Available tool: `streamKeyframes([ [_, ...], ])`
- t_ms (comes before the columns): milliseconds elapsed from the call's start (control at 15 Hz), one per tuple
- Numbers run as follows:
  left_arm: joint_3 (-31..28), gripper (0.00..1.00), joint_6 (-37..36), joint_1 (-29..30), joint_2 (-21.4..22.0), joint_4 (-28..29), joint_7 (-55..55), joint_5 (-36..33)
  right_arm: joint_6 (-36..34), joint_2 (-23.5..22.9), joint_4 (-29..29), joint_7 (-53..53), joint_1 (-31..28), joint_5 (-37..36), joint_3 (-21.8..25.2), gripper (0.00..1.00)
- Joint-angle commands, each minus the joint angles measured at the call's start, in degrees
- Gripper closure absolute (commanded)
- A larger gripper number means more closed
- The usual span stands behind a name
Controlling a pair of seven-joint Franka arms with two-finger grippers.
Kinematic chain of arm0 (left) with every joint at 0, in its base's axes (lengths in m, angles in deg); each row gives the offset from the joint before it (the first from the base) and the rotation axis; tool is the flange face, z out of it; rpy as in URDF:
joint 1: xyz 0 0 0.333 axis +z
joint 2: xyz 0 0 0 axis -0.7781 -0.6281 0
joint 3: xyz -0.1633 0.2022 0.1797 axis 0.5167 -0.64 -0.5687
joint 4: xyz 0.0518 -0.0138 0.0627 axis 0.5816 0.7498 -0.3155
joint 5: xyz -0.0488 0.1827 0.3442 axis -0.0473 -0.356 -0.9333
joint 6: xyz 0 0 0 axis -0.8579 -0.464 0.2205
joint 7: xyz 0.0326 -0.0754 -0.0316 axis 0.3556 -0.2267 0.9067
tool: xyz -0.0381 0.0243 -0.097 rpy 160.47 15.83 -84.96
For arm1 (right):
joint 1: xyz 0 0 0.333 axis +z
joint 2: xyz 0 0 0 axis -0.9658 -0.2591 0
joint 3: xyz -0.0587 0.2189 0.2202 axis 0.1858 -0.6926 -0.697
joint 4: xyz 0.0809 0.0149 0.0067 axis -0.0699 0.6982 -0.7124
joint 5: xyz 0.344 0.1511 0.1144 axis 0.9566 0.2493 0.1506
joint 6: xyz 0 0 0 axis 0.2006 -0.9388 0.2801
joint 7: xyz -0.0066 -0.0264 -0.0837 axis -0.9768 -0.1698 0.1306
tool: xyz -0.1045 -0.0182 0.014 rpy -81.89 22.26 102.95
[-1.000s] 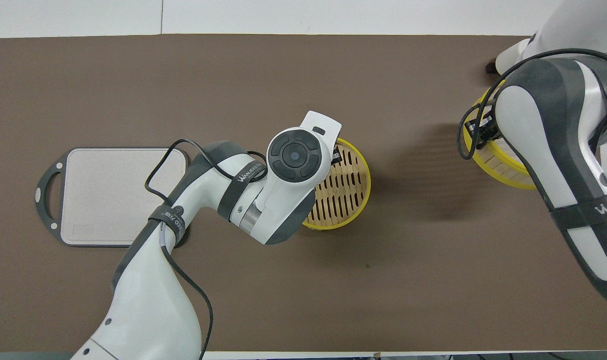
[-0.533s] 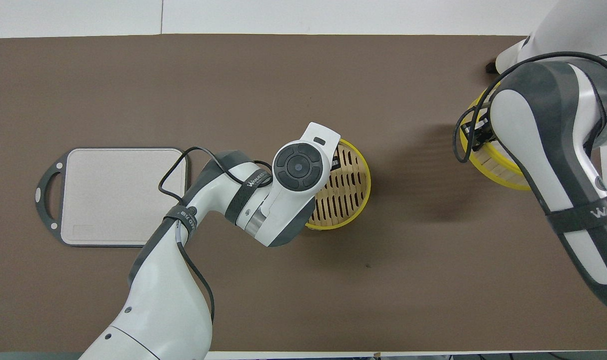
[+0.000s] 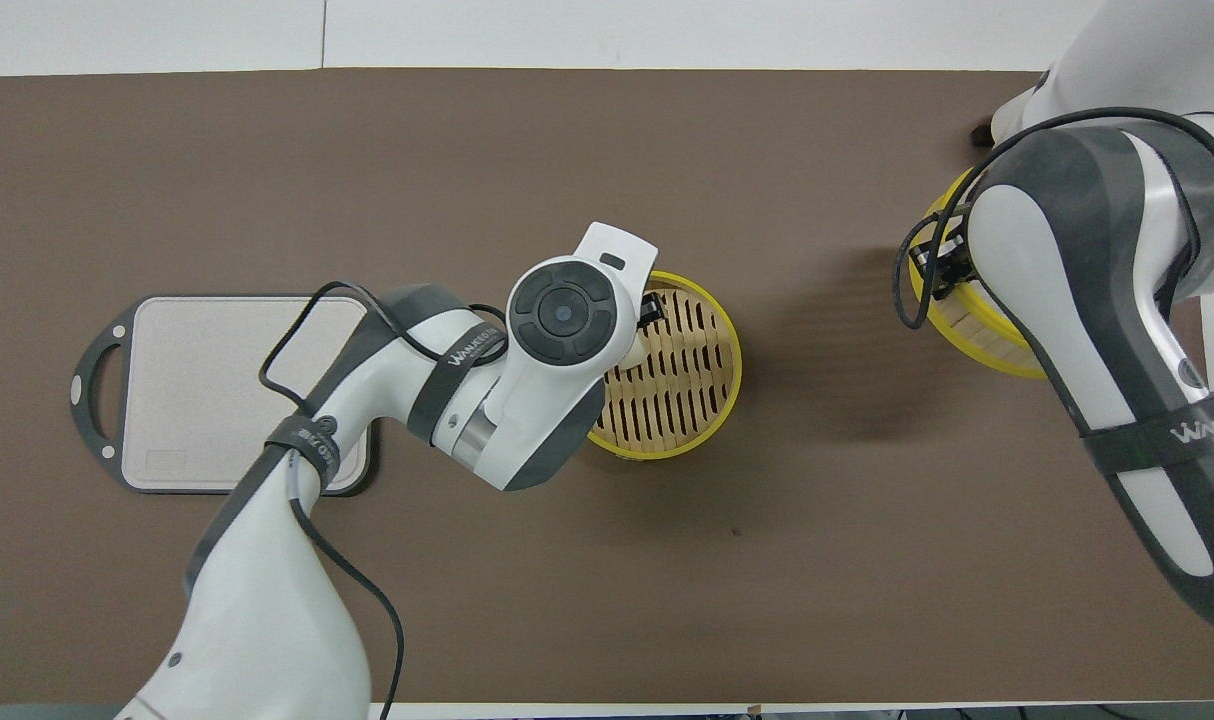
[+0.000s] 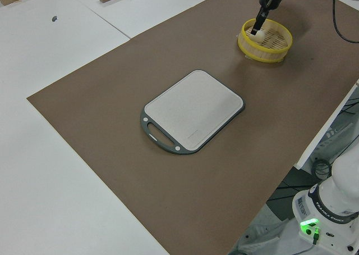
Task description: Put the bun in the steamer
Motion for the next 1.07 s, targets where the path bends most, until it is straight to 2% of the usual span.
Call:
streamKeyframes([
  [0,0.29,0.00,-7.88,6.04,7.42,1.49,-7.17,-0.73,5.65,1.25,1.12,8.64,6.48,1.09,-0.06,1.00],
  [133,0.29,0.00,-12.54,11.74,10.93,1.41,-14.89,-0.56,6.63,-1.81,-0.88,18.21,12.98,0.22,0.20,1.00],
  [267,0.38,0.00,-16.41,16.93,13.58,1.32,-22.45,-0.38,6.11,-7.51,-7.81,26.12,19.31,-2.14,0.47,1.00],
  [400,0.12,0.00,-20.37,22.03,15.69,0.79,-30.97,0.06,5.06,-15.24,-17.47,34.13,24.60,-4.79,0.47,1.00],
  [467,0.11,0.00,-21.86,24.31,16.48,0.53,-34.75,0.06,5.58,-17.02,-18.90,37.12,26.79,-5.41,0.56,1.00],
  [667,0.03,0.00,-28.19,29.95,17.45,-2.45,-43.30,0.33,8.56,-17.13,-16.56,38.38,29.97,-8.40,0.21,1.00],
  [1000,-0.15,0.00,-33.13,32.25,20.00,-2.99,-44.81,0.33,10.33,-15.72,-11.99,39.43,29.98,-8.40,0.21,1.00],
])
